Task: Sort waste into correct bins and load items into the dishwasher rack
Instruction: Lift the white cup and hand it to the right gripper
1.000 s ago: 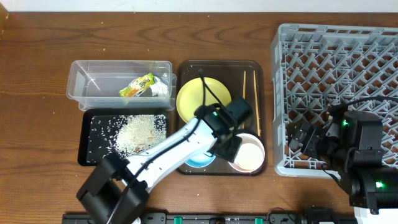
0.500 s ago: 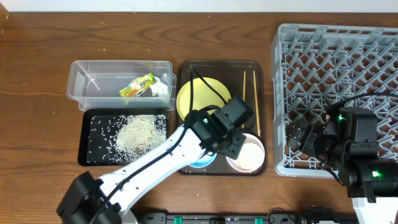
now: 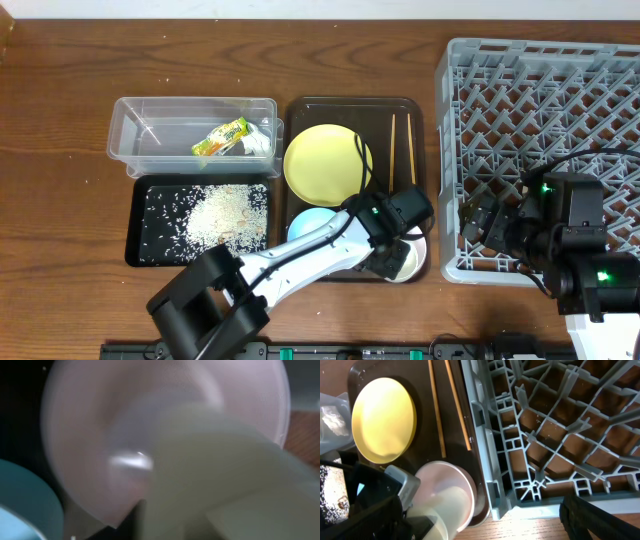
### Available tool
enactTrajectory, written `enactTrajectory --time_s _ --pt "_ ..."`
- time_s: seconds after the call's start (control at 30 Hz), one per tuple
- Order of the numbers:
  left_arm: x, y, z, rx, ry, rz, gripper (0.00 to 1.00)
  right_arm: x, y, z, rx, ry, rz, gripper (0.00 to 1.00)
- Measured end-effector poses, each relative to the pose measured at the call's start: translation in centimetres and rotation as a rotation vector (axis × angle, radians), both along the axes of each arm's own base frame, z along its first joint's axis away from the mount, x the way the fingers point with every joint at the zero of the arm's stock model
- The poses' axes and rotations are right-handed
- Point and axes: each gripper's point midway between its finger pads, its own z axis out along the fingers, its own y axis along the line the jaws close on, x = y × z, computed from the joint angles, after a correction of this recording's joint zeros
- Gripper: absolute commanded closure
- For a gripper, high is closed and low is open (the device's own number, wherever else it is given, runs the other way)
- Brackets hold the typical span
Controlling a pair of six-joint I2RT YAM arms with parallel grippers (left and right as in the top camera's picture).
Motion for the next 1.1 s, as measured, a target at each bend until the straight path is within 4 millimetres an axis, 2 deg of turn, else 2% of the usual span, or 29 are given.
enactTrajectory --time_s 0.17,0.27,0.33,0.53,0.67,0.8,0.9,1.1 --pt "0.9 1.1 1.2 -0.002 -0.001 0.038 0.94 0.1 0.3 0.2 0.005 -0.013 0.031 0.02" --pt "2.2 2.0 3.5 -0.052 -0.028 0.085 0.94 0.3 0.9 0.4 0.013 -0.034 0.075 0.04" --pt "3.2 2.4 5.8 -0.119 -0.053 0.119 0.94 0.6 1.3 0.7 0.020 -0.054 0.107 0.06" --pt "5.9 5.1 14.9 -0.428 -0.106 0.202 0.94 1.3 3.7 2.6 0.075 -0.174 0.291 0.06" --pt "6.4 6.9 20.5 -0.696 -0.066 0.200 0.94 1.5 6.7 5.3 0.164 -0.321 0.485 0.07" --pt "5.1 7.3 24.7 -0.928 0.021 0.120 0.94 0.9 10.1 9.2 0.301 -0.513 0.710 0.06" --pt "3.9 7.2 26.4 -1.030 0.092 0.061 0.94 -0.7 12.6 12.7 0.408 -0.675 0.913 0.06" --pt "2.6 7.0 27.9 -1.112 0.158 0.003 0.94 -3.6 15.3 16.5 0.515 -0.837 1.149 0.08"
